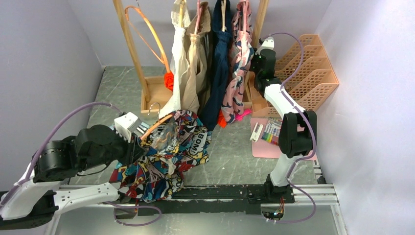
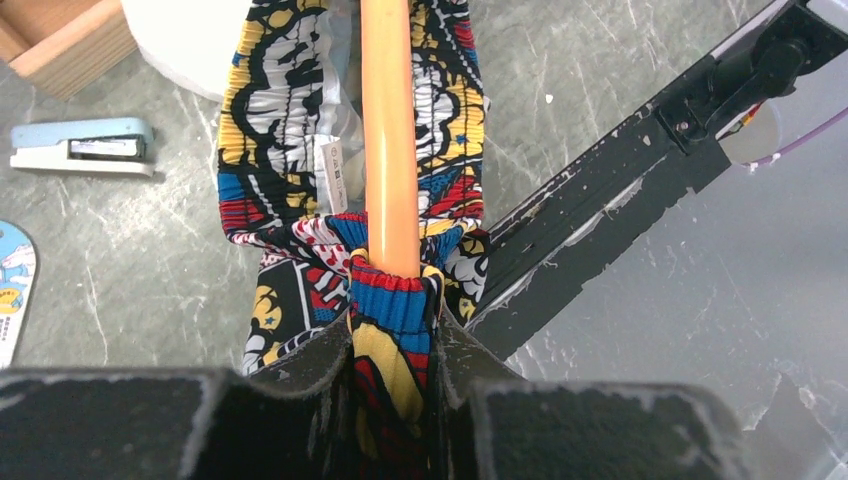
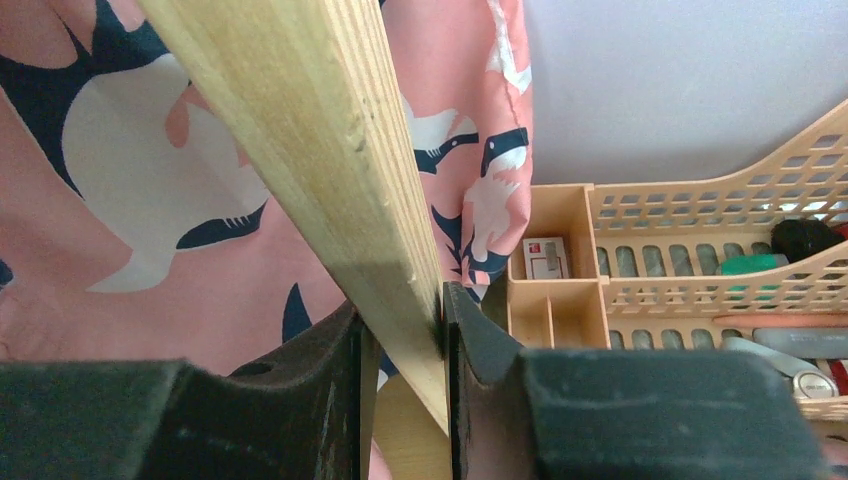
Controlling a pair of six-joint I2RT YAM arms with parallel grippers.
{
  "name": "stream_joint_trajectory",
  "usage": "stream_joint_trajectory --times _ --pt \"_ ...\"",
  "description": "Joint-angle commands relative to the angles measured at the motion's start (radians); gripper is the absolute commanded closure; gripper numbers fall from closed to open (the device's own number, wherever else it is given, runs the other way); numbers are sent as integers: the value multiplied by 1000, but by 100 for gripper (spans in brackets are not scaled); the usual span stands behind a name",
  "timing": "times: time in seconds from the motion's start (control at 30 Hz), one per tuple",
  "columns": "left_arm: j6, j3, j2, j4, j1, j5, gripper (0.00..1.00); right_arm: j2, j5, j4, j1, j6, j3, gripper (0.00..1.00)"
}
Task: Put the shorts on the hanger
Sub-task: Move the clothesline to the center of the board, then place the hanger on the clothesline.
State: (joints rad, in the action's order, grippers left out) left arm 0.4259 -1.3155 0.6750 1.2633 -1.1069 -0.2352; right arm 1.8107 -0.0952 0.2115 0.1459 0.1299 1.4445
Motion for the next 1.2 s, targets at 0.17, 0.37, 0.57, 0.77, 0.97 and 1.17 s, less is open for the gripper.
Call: stream_joint_trajectory --times 0.17,0.37,0.57,0.77,0.97,1.17 --pt "70 -179 47 137 8 -94 93 -74 -84 12 -60 129 -4 57" --pt "61 -160 65 139 18 -121 93 -131 -113 -19 -40 176 -38 46" --pt "37 -112 113 137 28 -138 93 -250 -142 -118 -37 273 -87 36" --pt "29 -91 98 136 29 -121 93 -455 -49 -249 -19 328 -133 23" --pt "39 -69 68 136 29 -108 93 -711 133 -220 201 232 -194 26" --pt "33 -49 75 135 28 -115 93 -695 324 -117 525 192 -231 29"
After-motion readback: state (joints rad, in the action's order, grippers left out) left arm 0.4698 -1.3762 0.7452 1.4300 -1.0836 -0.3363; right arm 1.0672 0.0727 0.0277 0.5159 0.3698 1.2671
